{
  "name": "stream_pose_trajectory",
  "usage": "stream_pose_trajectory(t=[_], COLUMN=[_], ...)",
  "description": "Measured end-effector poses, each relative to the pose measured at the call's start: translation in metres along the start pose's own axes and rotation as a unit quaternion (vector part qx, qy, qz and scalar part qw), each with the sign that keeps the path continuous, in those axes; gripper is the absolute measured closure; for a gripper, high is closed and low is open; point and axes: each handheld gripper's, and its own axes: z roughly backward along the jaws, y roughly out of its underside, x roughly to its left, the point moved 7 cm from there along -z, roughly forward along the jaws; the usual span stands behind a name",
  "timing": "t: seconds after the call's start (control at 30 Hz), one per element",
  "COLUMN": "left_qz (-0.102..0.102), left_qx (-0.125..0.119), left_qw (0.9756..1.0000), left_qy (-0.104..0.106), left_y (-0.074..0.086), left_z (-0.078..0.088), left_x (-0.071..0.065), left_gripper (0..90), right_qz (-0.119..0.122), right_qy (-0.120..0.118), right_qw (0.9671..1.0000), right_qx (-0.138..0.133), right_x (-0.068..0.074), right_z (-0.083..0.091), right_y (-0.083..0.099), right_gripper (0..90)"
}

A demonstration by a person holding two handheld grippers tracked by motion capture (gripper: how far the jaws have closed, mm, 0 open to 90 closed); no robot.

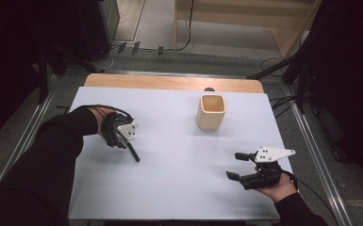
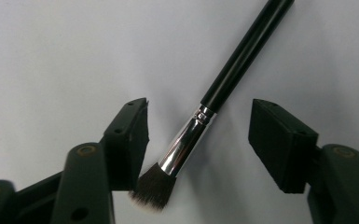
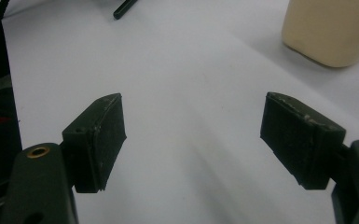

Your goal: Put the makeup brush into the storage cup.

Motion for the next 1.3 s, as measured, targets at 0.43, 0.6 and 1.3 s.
stream_pose_trajectory(t=[0.43, 0.6, 1.3], left_qz=[-0.035, -0.044, -0.012], left_qx=[0.016, 0.024, 0.026], left_qw=[0.9987, 0.9972, 0.9968], left_qy=[0.033, 0.056, 0.074], left_y=[0.002, 0.002, 0.001], left_z=[-0.014, -0.014, -0.016], left_x=[-0.001, 0.0, 0.007], left_gripper=[60.8, 66.1, 79.5], right_qz=[0.0, -0.001, 0.0], right_qy=[0.0, -0.001, -0.002], right_qw=[1.0, 1.0, 1.0], right_qx=[0.0, 0.003, 0.003], right_x=[0.0, 0.0, 0.001], right_z=[0.0, 0.0, 0.0], right_y=[0.0, 0.001, 0.001], right_gripper=[23.2, 23.2, 23.3])
